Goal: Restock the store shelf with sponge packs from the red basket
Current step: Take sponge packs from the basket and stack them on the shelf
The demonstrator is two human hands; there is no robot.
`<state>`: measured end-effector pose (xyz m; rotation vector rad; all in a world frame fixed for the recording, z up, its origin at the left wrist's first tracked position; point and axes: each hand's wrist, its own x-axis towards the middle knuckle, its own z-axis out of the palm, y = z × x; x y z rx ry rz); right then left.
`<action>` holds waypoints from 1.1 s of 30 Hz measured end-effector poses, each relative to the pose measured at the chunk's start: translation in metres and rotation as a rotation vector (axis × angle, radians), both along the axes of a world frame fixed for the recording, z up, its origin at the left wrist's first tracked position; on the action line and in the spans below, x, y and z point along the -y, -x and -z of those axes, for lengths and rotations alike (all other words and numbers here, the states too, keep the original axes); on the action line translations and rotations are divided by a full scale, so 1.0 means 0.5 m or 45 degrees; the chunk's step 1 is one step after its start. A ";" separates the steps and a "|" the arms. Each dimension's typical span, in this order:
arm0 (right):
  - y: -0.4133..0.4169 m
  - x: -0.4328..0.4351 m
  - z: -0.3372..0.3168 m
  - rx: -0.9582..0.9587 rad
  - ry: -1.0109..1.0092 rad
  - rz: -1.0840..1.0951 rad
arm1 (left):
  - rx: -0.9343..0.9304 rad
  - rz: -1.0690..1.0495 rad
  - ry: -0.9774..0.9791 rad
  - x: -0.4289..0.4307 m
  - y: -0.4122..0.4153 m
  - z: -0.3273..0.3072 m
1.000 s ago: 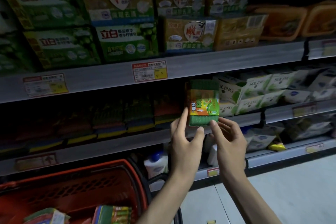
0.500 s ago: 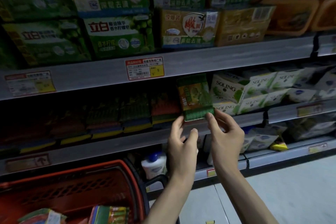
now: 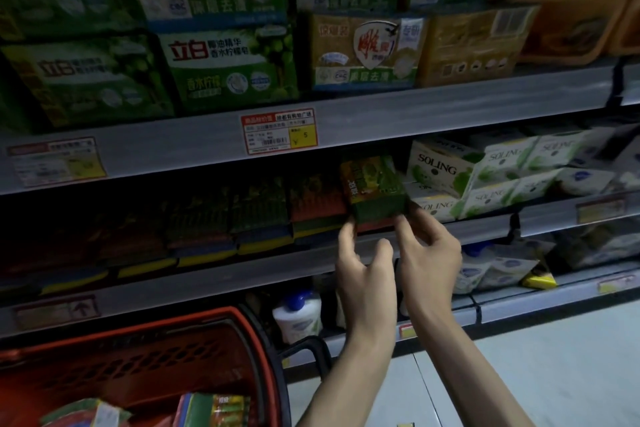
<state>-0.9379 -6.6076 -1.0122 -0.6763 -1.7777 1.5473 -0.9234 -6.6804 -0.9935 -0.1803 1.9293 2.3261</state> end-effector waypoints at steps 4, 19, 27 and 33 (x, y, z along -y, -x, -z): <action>0.003 -0.003 0.000 0.056 -0.079 -0.037 | -0.001 -0.029 0.054 -0.001 -0.005 -0.010; 0.011 0.014 -0.015 0.208 -0.340 -0.080 | 0.104 -0.034 0.030 0.027 0.009 -0.019; 0.018 -0.001 -0.028 0.368 -0.382 -0.248 | 0.055 -0.069 0.060 0.010 0.010 -0.030; 0.010 0.018 -0.026 0.326 -0.343 -0.232 | 0.062 -0.120 0.097 0.009 0.011 -0.024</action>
